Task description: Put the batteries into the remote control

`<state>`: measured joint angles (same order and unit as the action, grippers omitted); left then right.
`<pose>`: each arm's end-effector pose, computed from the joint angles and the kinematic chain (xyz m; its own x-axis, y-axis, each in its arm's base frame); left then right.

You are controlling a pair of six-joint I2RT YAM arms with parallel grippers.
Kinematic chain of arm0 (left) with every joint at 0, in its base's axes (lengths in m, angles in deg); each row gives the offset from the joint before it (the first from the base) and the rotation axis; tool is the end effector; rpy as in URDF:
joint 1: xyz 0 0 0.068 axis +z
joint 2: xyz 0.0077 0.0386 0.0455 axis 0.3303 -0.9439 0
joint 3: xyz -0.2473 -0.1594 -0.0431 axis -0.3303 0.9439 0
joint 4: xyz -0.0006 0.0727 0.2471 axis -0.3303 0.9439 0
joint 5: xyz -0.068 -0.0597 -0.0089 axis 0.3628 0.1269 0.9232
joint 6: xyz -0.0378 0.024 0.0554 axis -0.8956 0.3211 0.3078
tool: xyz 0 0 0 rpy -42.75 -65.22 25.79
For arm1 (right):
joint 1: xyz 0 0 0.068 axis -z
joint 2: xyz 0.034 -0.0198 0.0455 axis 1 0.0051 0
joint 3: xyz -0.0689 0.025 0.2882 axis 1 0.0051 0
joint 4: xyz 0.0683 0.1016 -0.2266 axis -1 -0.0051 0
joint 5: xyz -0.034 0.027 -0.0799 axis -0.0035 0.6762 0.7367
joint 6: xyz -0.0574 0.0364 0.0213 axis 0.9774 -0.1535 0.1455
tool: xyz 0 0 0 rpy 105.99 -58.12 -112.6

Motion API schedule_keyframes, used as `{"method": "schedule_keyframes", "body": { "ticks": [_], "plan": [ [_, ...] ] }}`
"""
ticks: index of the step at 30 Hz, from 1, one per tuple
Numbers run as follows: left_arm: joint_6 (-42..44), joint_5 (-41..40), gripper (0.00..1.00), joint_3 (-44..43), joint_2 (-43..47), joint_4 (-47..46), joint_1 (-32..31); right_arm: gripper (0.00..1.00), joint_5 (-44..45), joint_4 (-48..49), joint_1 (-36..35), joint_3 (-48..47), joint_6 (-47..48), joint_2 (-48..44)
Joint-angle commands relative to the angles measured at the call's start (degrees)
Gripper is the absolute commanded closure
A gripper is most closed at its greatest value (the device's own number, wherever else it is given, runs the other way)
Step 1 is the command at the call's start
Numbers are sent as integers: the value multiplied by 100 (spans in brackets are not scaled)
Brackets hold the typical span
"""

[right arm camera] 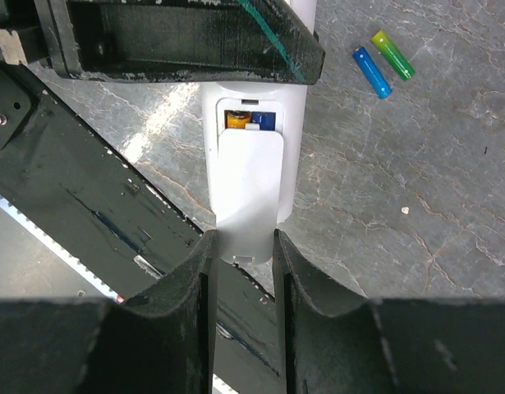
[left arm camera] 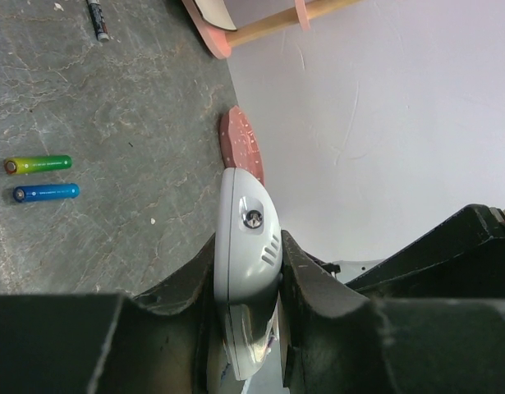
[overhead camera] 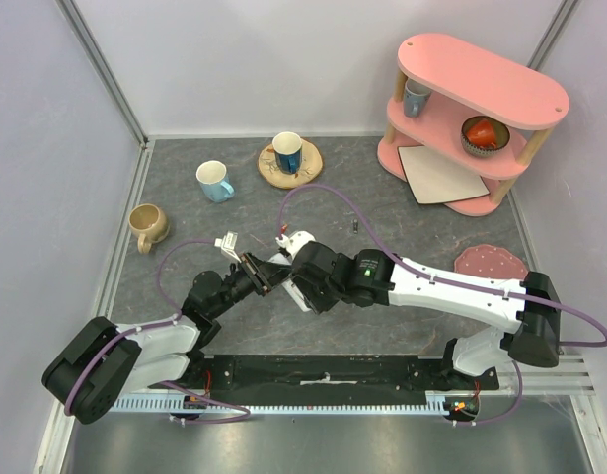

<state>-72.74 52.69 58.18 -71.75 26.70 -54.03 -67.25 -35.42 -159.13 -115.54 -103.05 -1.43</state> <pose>0.1506 -0.1239 0.1968 -0.7196 -0.5961 -0.3562 0.2831 0.2166 -0.9343 0.1184 0.2857 0.3044 -0.6982 -0.4474 -0.5589 -0.6179 0.7709 0.1547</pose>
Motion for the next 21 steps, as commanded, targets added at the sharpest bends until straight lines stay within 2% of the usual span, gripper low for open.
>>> {"method": "schedule_keyframes", "body": {
  "ticks": [1, 21],
  "plan": [
    [175, -87, 98, -168, 16, -248, -59, 100, 154, -27, -18, -338, -46, 39],
    [210, -87, 98, -168, 104, -204, -94, 100, 215, -18, -18, -444, -81, 258]
  ]
}}
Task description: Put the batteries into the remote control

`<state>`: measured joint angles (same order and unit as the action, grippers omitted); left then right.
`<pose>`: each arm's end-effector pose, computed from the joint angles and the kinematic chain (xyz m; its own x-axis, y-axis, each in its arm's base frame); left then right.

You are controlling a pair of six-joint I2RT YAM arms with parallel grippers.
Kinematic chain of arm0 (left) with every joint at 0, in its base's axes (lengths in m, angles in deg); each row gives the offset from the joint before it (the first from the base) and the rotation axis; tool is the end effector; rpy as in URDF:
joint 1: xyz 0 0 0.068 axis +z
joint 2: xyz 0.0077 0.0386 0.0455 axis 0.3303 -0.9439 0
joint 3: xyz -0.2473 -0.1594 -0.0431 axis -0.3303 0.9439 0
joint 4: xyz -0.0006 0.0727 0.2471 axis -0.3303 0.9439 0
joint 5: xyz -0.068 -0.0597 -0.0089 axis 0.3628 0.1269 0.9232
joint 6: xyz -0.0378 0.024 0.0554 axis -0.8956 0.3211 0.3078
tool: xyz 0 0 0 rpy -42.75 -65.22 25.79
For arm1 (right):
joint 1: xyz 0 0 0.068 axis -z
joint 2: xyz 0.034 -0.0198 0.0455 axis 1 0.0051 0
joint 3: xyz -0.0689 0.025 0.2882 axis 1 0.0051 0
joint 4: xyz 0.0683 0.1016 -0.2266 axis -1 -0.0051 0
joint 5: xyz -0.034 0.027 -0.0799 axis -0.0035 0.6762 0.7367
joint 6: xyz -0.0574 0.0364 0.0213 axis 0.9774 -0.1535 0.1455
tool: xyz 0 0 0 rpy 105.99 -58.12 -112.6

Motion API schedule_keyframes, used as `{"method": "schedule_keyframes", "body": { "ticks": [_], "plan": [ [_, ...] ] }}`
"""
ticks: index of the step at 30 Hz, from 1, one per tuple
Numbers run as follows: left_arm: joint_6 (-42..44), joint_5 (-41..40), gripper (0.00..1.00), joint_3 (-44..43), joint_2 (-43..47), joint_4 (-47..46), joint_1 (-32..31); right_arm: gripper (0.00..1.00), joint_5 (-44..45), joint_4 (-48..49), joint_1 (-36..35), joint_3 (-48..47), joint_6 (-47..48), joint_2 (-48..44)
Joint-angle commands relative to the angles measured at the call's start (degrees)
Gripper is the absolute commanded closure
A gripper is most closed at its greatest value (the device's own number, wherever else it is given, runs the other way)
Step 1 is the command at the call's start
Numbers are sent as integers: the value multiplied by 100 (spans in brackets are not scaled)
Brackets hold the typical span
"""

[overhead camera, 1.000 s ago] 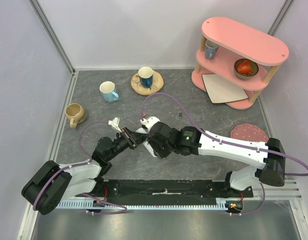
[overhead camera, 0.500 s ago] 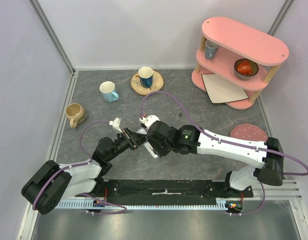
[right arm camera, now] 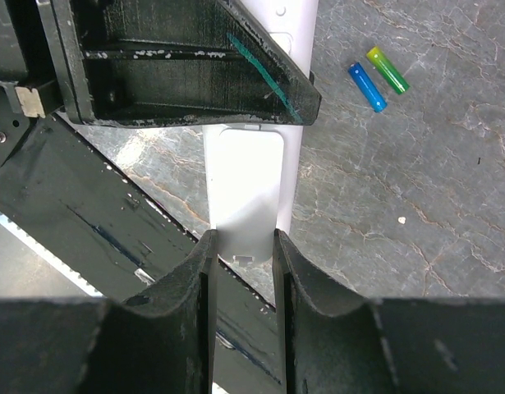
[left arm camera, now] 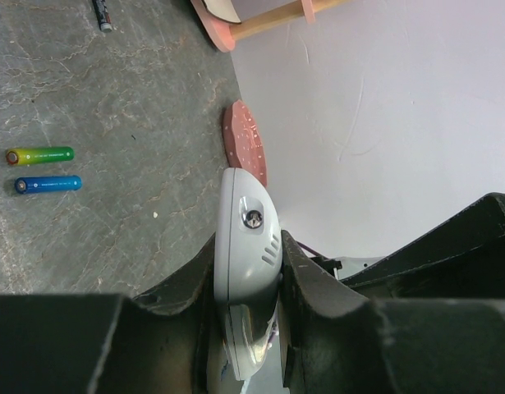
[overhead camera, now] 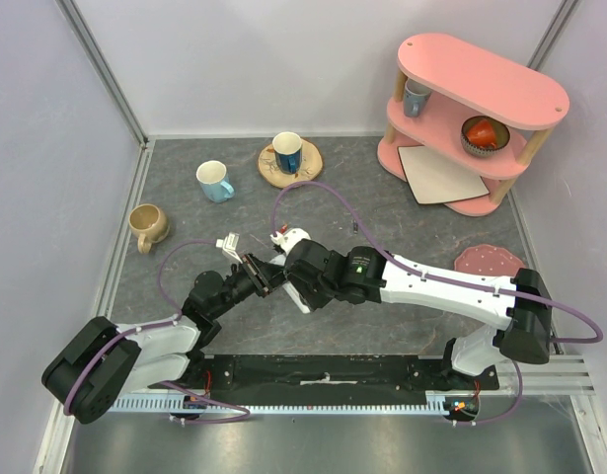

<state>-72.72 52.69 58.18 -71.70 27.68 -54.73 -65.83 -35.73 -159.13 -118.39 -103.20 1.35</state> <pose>0.1490 -0.1257 0.1948 -0.7314 -0.5839 -0.3524 0.2736 0.2221 -0.9359 0.1244 0.2977 0.3059 -0.6959 -0.4420 -0.5659 -0.6079 0.7822 0.1366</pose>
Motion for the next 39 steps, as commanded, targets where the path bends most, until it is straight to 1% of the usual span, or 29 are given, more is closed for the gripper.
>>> {"method": "schedule_keyframes", "body": {
  "ticks": [1, 39],
  "plan": [
    [208, -78, 98, -168, 117, -294, -24, 100, 73, 12, -18, -160, -74, -10],
    [252, -210, 98, -256, 108, -21, -24, 100, 47, 65, -36, -54, -241, -257]
  ]
}}
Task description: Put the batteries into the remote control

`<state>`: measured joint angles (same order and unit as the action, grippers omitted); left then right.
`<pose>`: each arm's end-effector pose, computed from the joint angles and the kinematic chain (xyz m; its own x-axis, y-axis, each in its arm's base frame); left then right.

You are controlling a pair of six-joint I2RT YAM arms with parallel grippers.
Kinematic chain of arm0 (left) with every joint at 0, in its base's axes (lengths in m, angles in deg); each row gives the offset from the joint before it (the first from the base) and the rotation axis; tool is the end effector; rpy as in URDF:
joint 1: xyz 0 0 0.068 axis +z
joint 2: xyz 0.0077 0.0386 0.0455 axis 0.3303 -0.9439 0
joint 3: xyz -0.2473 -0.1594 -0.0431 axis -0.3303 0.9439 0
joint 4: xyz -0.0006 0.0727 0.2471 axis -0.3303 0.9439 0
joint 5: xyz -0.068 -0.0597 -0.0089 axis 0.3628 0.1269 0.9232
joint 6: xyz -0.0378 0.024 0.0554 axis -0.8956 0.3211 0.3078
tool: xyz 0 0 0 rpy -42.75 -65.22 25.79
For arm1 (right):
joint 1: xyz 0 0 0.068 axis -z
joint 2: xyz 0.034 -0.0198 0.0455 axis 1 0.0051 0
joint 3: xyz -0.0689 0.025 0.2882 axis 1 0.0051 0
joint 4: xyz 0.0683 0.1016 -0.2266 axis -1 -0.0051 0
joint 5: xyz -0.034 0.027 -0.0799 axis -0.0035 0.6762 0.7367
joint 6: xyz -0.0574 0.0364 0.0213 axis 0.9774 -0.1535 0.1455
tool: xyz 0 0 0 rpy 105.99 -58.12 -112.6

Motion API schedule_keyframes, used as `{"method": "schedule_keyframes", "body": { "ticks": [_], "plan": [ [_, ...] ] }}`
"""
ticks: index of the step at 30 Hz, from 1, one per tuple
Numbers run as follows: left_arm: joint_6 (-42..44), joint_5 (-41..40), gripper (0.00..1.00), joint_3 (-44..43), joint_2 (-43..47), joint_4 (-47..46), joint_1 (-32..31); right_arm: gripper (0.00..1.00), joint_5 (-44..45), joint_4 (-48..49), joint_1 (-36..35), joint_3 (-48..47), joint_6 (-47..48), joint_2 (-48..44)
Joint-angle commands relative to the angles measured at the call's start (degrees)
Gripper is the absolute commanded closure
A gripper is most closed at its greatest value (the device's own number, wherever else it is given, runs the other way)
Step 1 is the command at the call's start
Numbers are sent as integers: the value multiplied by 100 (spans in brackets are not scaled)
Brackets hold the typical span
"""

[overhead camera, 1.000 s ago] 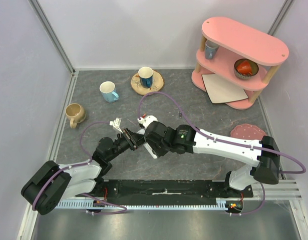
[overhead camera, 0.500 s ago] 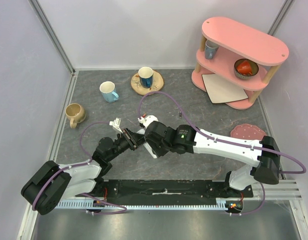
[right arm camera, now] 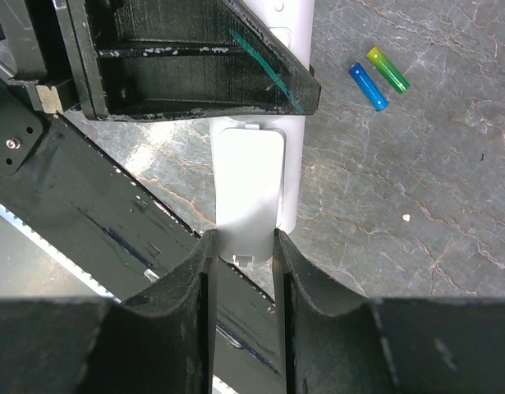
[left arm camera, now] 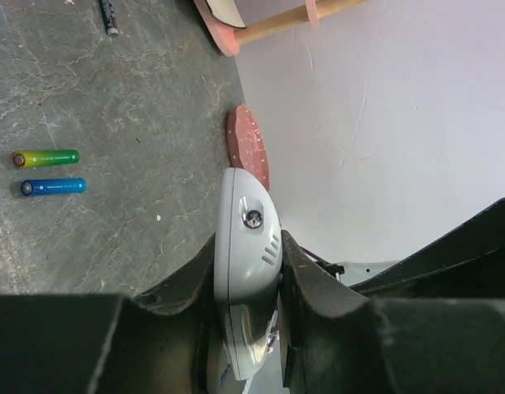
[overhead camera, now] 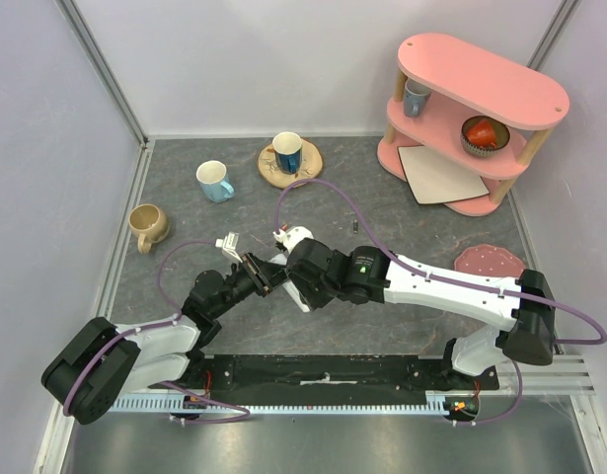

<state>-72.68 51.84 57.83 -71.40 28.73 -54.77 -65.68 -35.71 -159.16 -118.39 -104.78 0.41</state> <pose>0.1501 -0.1256 0.1951 -0.7249 -0.5926 -0.3514 0.2656 0.2302 -0.9362 0.1233 0.2948 0.3109 -0.7083 -0.4111 -0.5738 -0.5889 0.7923 0.1593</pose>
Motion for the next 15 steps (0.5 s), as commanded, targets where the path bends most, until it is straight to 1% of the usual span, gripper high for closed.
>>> {"method": "schedule_keyframes", "body": {
  "ticks": [1, 15],
  "plan": [
    [248, -125, 98, -221, 86, -100, -20, 100, 32, 63, -33, -37, -93, -171],
    [239, -169, 98, -247, 192, -56, -20, 100, -197, 45, -33, 78, -102, -92]
  ]
}}
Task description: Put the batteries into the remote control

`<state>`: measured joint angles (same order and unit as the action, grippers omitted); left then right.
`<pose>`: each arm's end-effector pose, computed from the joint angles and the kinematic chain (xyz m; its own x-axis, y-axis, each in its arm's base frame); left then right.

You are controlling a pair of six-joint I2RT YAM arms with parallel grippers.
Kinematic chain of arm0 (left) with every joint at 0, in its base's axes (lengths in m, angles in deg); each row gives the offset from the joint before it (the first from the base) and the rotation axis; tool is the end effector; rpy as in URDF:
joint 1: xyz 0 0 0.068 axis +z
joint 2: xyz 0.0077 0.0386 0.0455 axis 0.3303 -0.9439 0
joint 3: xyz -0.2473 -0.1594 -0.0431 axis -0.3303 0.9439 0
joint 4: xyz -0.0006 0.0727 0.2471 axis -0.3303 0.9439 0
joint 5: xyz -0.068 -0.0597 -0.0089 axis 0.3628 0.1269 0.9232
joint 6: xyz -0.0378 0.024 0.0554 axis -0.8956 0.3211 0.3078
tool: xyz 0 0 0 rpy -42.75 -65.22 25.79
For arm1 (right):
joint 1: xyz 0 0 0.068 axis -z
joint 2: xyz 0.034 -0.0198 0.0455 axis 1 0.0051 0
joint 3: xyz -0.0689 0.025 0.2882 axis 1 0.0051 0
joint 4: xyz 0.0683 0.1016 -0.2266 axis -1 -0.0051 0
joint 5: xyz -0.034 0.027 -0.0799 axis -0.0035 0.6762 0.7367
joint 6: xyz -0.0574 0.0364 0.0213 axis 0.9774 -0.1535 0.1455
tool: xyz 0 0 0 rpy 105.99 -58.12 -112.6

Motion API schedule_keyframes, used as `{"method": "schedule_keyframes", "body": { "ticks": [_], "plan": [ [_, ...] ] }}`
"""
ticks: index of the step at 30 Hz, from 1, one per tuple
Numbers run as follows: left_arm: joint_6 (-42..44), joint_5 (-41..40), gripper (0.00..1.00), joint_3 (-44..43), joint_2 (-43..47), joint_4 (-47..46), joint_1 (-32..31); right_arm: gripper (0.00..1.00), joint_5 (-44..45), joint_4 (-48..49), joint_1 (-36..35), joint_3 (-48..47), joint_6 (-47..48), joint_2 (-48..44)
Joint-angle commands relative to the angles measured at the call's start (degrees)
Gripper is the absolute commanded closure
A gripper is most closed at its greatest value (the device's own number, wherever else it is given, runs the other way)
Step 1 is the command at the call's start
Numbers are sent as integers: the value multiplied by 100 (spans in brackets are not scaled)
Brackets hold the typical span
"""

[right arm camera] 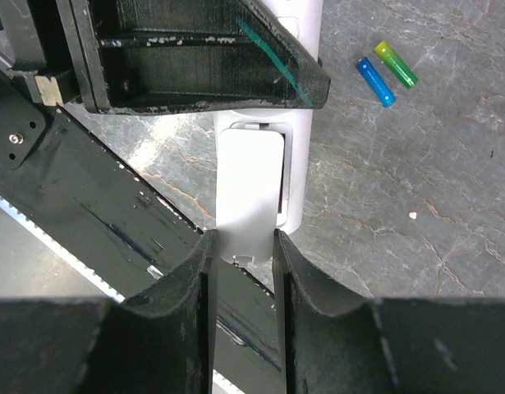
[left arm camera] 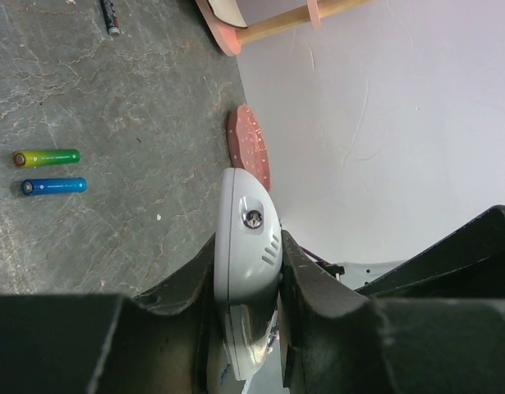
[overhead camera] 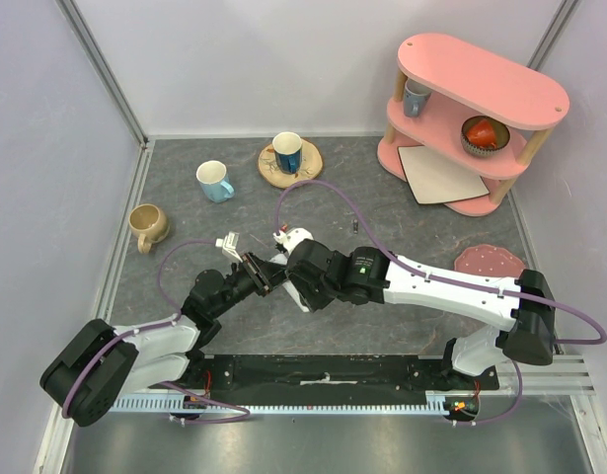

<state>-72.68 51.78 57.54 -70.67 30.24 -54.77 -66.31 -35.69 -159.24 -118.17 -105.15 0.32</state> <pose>0.1500 -0.1254 0.1955 -0.7267 -0.5916 -0.3493 0.2589 0.2351 -0.9369 0.1221 0.2947 0.3101 -0.7142 -0.4107 -0.5668 -0.5889 0.7902 0.1695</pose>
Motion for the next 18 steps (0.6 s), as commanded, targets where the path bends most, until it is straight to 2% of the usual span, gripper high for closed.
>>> {"method": "schedule_keyframes", "body": {
  "ticks": [1, 18],
  "plan": [
    [248, -162, 98, -219, 137, -207, -20, 100, -125, 34, -25, 56, -56, -75],
    [230, 5, 98, -166, 225, -286, -37, 100, 174, -88, -16, -111, -38, 92]
  ]
}}
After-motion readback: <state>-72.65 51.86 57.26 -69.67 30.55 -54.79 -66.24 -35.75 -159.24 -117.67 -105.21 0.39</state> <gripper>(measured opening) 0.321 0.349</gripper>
